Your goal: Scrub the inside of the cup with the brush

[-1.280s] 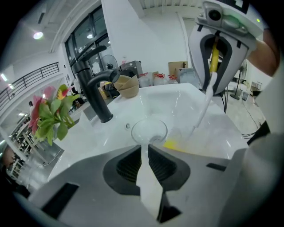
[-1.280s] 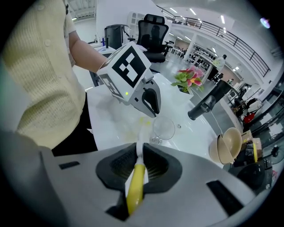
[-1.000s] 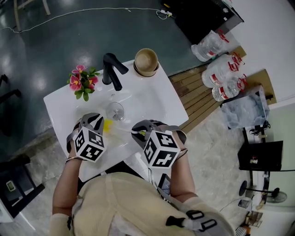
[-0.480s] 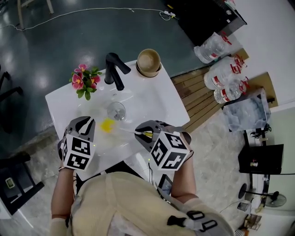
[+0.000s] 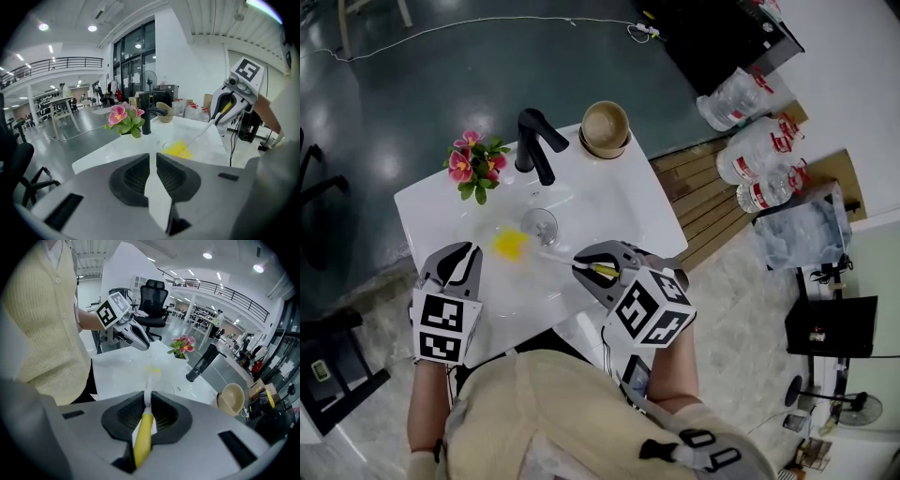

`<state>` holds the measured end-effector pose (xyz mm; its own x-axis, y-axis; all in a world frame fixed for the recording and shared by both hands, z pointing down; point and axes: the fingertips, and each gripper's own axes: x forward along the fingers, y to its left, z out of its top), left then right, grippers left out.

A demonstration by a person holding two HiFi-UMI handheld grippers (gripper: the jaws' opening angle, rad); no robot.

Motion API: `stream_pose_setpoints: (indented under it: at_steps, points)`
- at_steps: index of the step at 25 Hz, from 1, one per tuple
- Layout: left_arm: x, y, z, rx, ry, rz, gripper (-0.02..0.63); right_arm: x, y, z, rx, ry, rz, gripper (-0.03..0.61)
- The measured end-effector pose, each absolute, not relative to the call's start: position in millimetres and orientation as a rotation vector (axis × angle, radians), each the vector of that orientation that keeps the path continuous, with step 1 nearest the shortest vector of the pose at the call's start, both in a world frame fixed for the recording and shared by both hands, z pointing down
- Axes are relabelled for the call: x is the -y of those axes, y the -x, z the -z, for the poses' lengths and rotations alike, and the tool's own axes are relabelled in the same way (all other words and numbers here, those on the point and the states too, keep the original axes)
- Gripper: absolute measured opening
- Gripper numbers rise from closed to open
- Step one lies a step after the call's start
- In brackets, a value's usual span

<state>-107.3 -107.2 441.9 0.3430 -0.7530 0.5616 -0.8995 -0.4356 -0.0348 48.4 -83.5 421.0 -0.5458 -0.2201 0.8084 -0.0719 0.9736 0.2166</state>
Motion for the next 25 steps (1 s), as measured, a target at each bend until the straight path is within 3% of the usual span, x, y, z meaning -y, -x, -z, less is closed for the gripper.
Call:
stream_pose_setpoints:
  at_steps: [25]
  points:
    - [81, 123, -434, 1.538, -2.296, -0.717, 0.055, 80, 6, -419, 2.471, -0.211, 0.036, 0.049]
